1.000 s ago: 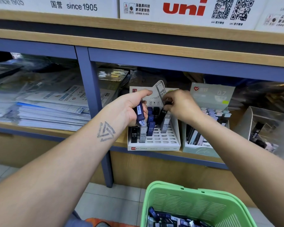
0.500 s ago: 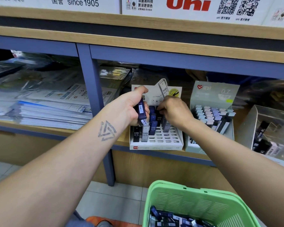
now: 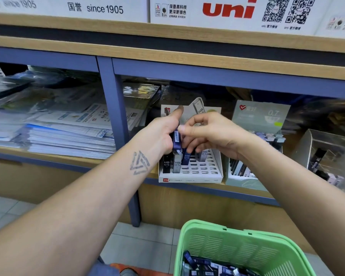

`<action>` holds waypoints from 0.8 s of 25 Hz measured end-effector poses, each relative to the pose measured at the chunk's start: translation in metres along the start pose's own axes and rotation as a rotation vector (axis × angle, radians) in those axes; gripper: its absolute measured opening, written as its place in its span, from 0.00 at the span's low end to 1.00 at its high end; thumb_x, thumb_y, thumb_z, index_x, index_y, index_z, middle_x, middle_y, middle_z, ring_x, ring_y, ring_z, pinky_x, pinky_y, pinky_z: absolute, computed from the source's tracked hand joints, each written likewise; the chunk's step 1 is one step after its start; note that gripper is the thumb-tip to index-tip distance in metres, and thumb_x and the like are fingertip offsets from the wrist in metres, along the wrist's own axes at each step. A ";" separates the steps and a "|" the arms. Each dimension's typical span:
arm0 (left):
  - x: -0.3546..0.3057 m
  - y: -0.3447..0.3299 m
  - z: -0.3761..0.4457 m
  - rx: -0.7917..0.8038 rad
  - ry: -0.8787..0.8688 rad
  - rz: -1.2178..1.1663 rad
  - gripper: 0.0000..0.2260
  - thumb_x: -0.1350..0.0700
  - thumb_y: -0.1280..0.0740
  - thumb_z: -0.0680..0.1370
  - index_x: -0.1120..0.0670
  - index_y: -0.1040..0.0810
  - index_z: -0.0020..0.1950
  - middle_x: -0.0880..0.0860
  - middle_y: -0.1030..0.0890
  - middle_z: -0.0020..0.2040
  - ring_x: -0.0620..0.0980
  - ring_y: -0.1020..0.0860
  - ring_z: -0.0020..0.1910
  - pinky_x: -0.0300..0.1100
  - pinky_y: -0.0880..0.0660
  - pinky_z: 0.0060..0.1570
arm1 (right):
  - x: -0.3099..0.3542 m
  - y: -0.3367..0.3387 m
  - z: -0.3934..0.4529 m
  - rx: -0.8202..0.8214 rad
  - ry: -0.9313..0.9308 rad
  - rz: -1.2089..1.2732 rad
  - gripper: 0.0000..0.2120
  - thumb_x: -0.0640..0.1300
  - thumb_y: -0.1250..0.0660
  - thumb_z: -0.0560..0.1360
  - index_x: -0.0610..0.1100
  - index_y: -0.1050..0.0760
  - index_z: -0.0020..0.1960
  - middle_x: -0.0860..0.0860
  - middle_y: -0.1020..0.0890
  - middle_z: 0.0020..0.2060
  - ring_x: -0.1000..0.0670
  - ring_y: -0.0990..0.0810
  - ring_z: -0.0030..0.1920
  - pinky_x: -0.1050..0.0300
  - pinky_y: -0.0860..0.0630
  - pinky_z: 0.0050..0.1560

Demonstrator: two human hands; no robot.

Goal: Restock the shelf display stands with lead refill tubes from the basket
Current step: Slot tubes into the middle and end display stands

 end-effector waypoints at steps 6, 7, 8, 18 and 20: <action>-0.007 -0.012 -0.007 -0.055 -0.132 0.106 0.23 0.37 0.30 0.75 0.55 0.22 0.58 0.57 0.17 0.50 0.56 0.17 0.38 0.46 0.22 0.27 | 0.001 0.001 -0.003 -0.154 0.018 -0.010 0.19 0.35 0.21 0.69 0.40 0.23 0.56 0.42 0.15 0.36 0.50 0.20 0.31 0.60 0.27 0.28; -0.004 -0.016 -0.009 -0.022 -0.107 0.103 0.23 0.36 0.31 0.74 0.55 0.20 0.54 0.56 0.17 0.45 0.55 0.18 0.33 0.43 0.23 0.26 | -0.001 0.005 -0.003 -0.183 0.012 0.039 0.17 0.33 0.22 0.69 0.39 0.23 0.55 0.42 0.16 0.35 0.51 0.21 0.30 0.60 0.28 0.28; -0.002 -0.019 -0.010 0.008 -0.094 0.111 0.23 0.35 0.30 0.73 0.55 0.20 0.49 0.55 0.17 0.39 0.52 0.21 0.27 0.40 0.26 0.25 | -0.004 0.010 -0.003 -0.211 0.002 0.090 0.14 0.32 0.24 0.70 0.37 0.23 0.53 0.42 0.18 0.35 0.51 0.23 0.28 0.60 0.29 0.28; -0.007 -0.013 -0.014 0.041 -0.253 0.231 0.07 0.65 0.23 0.71 0.60 0.21 0.44 0.54 0.22 0.31 0.43 0.35 0.21 0.34 0.39 0.19 | -0.010 0.024 -0.003 -0.291 0.043 -0.246 0.13 0.32 0.24 0.68 0.40 0.26 0.47 0.46 0.21 0.30 0.50 0.21 0.27 0.57 0.25 0.28; -0.011 -0.009 -0.014 0.038 -0.242 0.225 0.09 0.68 0.28 0.75 0.59 0.25 0.40 0.52 0.24 0.26 0.43 0.36 0.20 0.33 0.39 0.19 | -0.013 0.031 -0.004 -0.270 0.058 -0.043 0.15 0.31 0.24 0.71 0.37 0.24 0.54 0.45 0.19 0.35 0.50 0.20 0.31 0.59 0.23 0.30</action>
Point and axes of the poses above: each hand's wrist, its own z-axis towards the middle knuckle, its own y-axis out of the back of the hand, x = y × z, the point moved 6 cm from there along z, towards the middle knuckle
